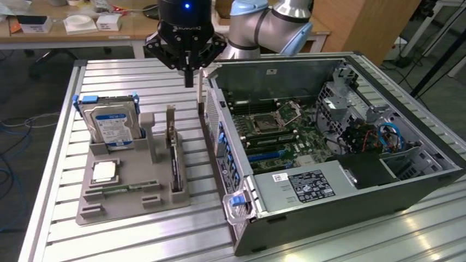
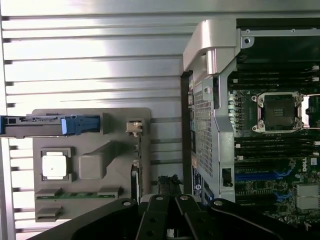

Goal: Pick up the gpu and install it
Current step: 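Reach for the gpu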

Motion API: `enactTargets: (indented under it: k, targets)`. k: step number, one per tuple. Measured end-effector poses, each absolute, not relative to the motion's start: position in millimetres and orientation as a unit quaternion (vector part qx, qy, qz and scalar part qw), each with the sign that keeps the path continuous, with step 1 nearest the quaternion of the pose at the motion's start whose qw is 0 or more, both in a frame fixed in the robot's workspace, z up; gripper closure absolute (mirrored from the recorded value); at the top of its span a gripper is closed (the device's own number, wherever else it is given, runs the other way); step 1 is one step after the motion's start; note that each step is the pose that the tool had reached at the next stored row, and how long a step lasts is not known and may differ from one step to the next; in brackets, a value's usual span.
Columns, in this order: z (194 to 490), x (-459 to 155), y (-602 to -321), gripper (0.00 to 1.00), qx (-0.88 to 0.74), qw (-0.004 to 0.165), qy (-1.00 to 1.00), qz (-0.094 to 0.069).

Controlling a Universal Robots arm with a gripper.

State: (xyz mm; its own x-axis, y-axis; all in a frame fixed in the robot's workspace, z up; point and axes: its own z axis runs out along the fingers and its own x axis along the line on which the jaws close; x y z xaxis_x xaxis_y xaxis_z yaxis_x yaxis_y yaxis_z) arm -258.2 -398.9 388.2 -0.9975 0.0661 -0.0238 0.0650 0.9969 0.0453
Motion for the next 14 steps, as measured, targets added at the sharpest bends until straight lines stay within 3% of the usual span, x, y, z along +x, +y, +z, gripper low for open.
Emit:
enactTargets:
  k: [14]
  targets:
    - [388,-272,-399,0.89,0.032,0.013,0.999,0.022]
